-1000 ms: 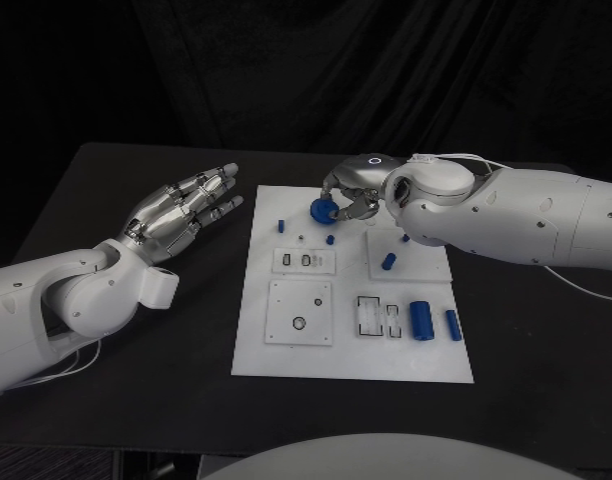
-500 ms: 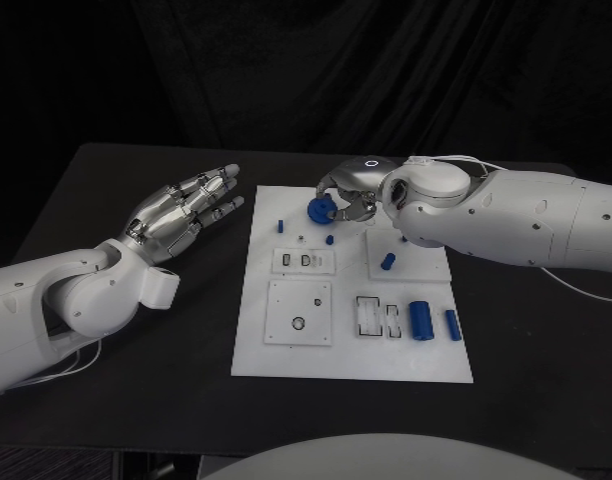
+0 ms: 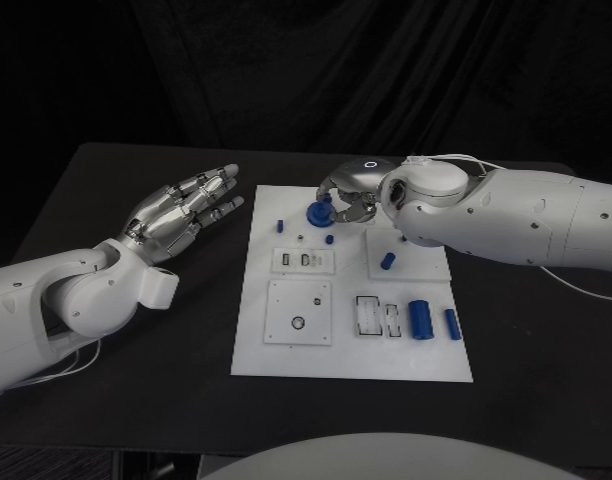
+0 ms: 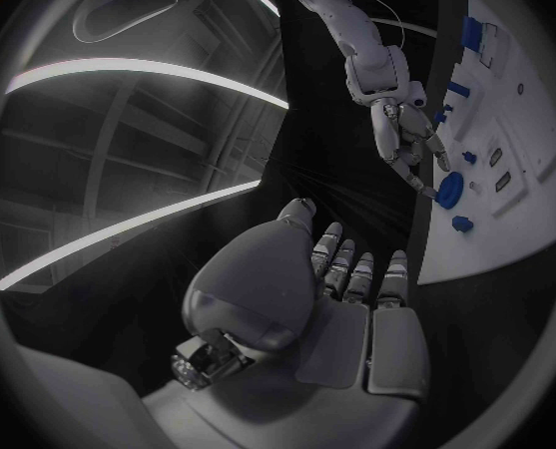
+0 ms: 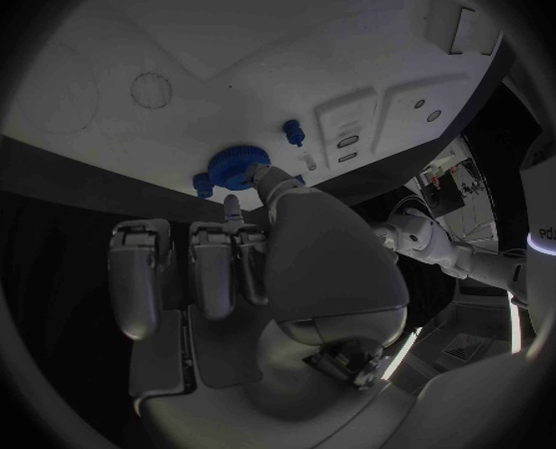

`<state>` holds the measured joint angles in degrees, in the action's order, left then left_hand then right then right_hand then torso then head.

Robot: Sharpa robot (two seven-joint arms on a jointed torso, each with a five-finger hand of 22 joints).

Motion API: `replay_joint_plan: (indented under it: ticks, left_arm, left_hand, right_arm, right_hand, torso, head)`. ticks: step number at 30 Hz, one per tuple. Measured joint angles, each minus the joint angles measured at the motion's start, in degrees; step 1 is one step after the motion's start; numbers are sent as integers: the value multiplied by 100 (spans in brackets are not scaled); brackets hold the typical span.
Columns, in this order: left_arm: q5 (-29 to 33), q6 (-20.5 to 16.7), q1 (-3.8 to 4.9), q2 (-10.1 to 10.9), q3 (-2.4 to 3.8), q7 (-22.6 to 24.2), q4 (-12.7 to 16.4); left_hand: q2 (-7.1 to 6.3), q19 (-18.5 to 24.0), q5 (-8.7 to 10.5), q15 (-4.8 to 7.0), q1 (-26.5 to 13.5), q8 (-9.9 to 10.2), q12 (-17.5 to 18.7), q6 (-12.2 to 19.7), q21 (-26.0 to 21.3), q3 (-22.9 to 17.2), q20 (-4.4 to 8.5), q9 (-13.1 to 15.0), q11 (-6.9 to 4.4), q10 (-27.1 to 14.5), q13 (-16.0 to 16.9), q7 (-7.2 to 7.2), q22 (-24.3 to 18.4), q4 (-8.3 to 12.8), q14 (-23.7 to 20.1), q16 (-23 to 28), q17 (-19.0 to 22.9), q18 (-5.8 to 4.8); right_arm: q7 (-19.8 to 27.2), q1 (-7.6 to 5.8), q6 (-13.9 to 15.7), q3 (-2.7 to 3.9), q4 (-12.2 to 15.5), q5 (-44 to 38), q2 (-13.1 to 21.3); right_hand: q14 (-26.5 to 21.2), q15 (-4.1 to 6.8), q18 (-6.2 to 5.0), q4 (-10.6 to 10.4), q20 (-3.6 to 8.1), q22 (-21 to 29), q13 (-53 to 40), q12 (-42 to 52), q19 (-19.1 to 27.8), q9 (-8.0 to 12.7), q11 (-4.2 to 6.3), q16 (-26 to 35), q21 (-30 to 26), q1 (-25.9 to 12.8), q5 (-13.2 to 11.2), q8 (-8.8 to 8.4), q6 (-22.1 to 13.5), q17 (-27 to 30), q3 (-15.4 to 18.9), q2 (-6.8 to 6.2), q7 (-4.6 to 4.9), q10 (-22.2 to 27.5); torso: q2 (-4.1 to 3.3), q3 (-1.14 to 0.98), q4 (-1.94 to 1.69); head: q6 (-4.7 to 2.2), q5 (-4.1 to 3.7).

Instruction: Assemble the parts on the task board

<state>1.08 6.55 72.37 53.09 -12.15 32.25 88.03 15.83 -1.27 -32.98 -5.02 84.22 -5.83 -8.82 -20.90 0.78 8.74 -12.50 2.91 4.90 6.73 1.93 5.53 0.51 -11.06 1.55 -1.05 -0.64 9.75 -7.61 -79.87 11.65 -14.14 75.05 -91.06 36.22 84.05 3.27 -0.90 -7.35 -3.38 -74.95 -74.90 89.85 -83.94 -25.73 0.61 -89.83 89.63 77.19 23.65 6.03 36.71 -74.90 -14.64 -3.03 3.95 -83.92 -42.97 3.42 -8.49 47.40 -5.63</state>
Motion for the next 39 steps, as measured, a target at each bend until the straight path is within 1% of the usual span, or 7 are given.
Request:
replay_joint_plan:
  ticks: [9, 18, 22, 25, 27, 30, 39]
  left_arm:
    - [0, 7, -1, -2, 0, -6, -6]
    - [0, 18, -2, -2, 0, -12, -6]
    - [0, 19, -4, 9, 0, -13, -6]
    - [0, 20, -7, 18, 0, -14, -6]
    - [0, 20, -9, 24, 0, -14, -7]
    - [0, 20, -13, 29, 0, -14, -16]
    - [0, 20, -34, 23, 0, -12, -40]
  left_hand:
    - [0, 0, 0, 0, 0, 0, 0, 0, 0, 0, 0, 0, 0, 0, 0, 0, 0, 0, 0, 0, 0, 0]
    - [0, 0, 0, 0, 0, 0, 0, 0, 0, 0, 0, 0, 0, 0, 0, 0, 0, 0, 0, 0, 0, 0]
    - [0, 0, 0, 0, 0, 0, 0, 0, 0, 0, 0, 0, 0, 0, 0, 0, 0, 0, 0, 0, 0, 1]
    - [0, 0, 0, 0, 0, 0, 0, 0, 0, -16, 0, 0, 0, 0, 0, 0, 0, 16, 0, 0, 0, 0]
    - [0, 0, 0, 0, 0, 0, 0, 0, 0, -16, 0, 0, 0, 0, 0, 0, 0, 16, 0, 0, 0, 0]
    - [0, 0, 0, 0, 0, 0, 0, 0, 0, -16, 0, 0, 0, 0, 0, 0, 0, 16, 0, 0, 0, 0]
    - [0, 0, 0, 0, 0, 0, 0, 0, 0, -16, 0, 0, 0, 0, 0, 0, 0, 16, 0, 0, 0, 0]
  right_arm:
    - [-12, 0, -74, 0, -4, -2, 24]
    - [-26, 0, -120, 3, -9, -2, 89]
    - [-26, 5, -79, 1, 1, -3, 187]
    - [-26, 5, -5, 0, 49, -3, 315]
    - [-26, 4, 46, 0, 111, -3, 419]
    - [-33, -36, 132, -2, 262, -3, 633]
    - [-120, -389, 316, 3, 1060, -4, 1585]
  right_hand:
    - [0, 0, 0, 16, 0, 1, 0, 0, 0, 38, 0, 0, 0, 0, 0, 0, 0, 0, -16, 0, 0, 0]
    - [-1, -42, -1, 33, -23, 1, -4, 0, -19, 124, -41, 0, 0, 0, -28, 0, 264, 0, -32, 0, 87, 0]
    - [-1, -42, -1, 33, -41, 2, -4, 0, 0, 202, -57, 0, 0, -31, -270, -38, 299, 0, -32, -30, 92, -16]
    - [-1, -42, -1, 33, -42, 2, -4, 0, 0, 226, -62, 0, 0, -30, -328, -44, 299, 0, -32, -30, 92, -21]
    - [-12, -53, 0, 33, -41, 2, -4, 0, 0, 232, -62, 0, 0, -30, -345, -45, 319, 0, -32, -30, 73, -21]
    - [-21, -63, -1, 6, -41, 2, -4, 0, 0, 258, -62, 0, 0, -69, -396, -45, 374, 0, -5, -36, 102, -21]
    - [-6, -78, 0, -89, -62, 3, -3, 0, -21, 352, -82, 0, 0, -175, -702, -49, 566, -5, 90, -22, 94, 0]
  torso:
    - [1, 2, 0]
    - [1, 1, 0]
    - [1, 0, 0]
    - [1, 0, 1]
    - [1, 0, 2]
    - [1, 0, 5]
    - [40, 1, 26]
  head:
    - [2, 0]
    - [-1, 0]
    - [-15, 7]
    - [-38, 7]
    - [-60, 7]
    - [-87, -7]
    - [-133, -34]
